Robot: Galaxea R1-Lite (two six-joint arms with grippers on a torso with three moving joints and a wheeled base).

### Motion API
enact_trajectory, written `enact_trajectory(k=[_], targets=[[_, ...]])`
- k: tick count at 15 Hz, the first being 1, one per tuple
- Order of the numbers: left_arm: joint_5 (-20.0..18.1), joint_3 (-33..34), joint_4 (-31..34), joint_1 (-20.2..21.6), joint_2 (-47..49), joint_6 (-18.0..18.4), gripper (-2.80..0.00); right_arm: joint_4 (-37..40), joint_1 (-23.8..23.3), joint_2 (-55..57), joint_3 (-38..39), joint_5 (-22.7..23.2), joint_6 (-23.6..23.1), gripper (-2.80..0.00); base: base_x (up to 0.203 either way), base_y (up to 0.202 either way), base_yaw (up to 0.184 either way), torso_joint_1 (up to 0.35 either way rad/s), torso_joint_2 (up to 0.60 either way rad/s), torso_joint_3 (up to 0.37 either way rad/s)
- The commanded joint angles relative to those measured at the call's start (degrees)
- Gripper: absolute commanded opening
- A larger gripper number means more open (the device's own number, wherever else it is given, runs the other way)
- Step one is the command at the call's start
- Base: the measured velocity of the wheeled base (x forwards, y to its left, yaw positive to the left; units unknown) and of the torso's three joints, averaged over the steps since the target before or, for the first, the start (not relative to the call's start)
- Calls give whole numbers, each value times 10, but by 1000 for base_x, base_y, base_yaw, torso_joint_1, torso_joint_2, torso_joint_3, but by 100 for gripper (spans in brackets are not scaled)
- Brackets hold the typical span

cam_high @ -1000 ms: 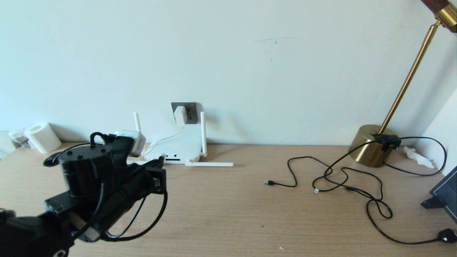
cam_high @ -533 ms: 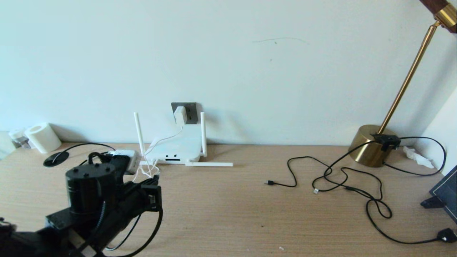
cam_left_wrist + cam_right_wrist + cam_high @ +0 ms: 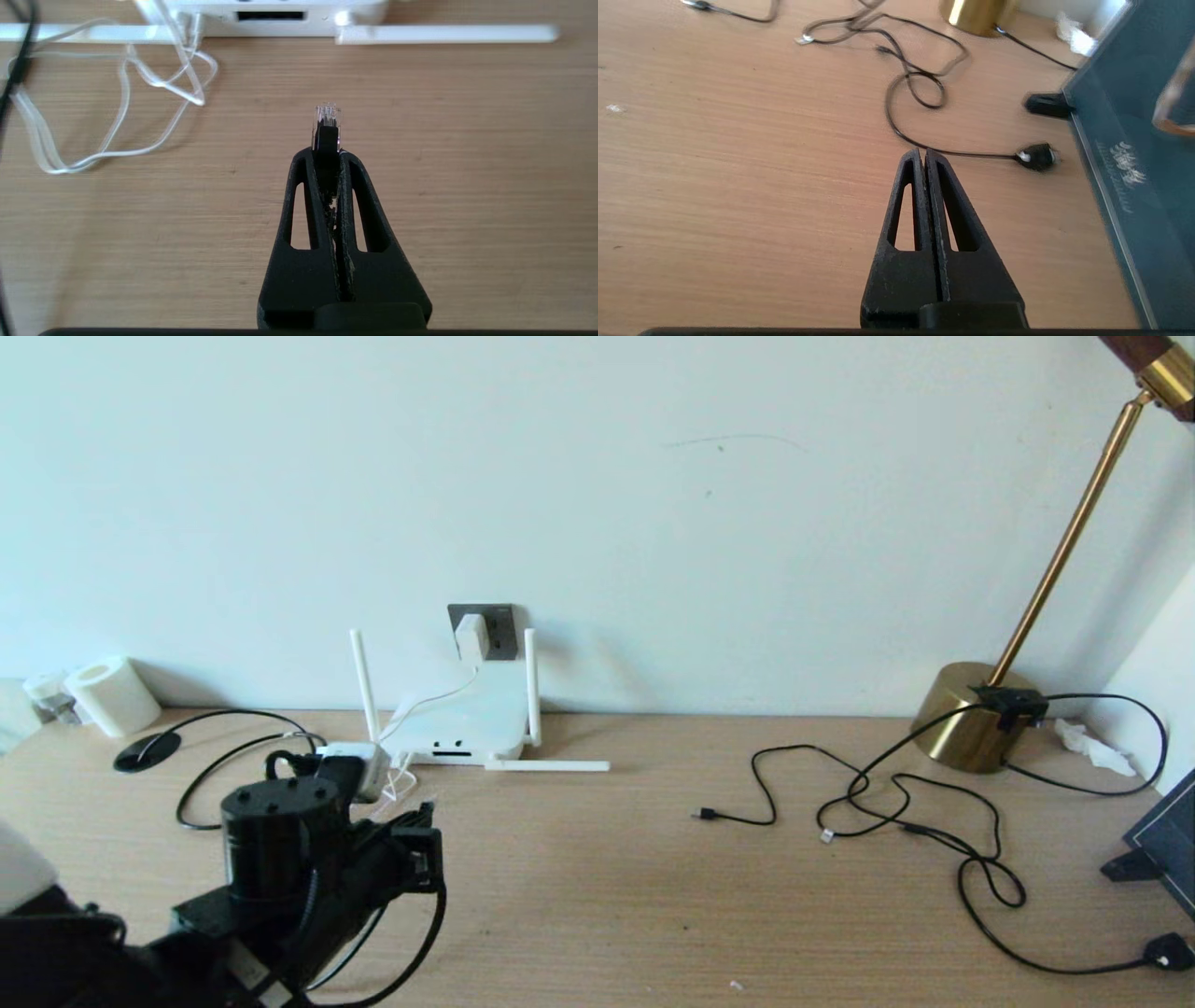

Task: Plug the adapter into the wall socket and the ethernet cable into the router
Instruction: Align cable and router interface

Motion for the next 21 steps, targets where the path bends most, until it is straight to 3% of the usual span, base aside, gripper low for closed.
enact_trajectory(k=[1,3,6,12,15,21], targets=[[-3,11,-20,-5,18,-1,-280,-4,0,-1,21,11,0,-280,0,0,0,0,0,0],[-34,17,-21,-4,19,-12,-280,-6,0,-1,28,40,1,-280,0,0,0,0,0,0],[-69,16,-18,12,32,-35,-280,-5,0,-1,28,36,10,-280,0,0,0,0,0,0],[-72,-55,-18,43,125,-32,-280,-5,0,-1,27,30,16,-280,0,0,0,0,0,0],[-72,-107,-9,58,152,-9,-280,-5,0,-1,28,29,15,-280,0,0,0,0,0,0],[-69,-172,76,63,141,-2,-280,-4,0,-1,27,29,15,-280,0,0,0,0,0,0]])
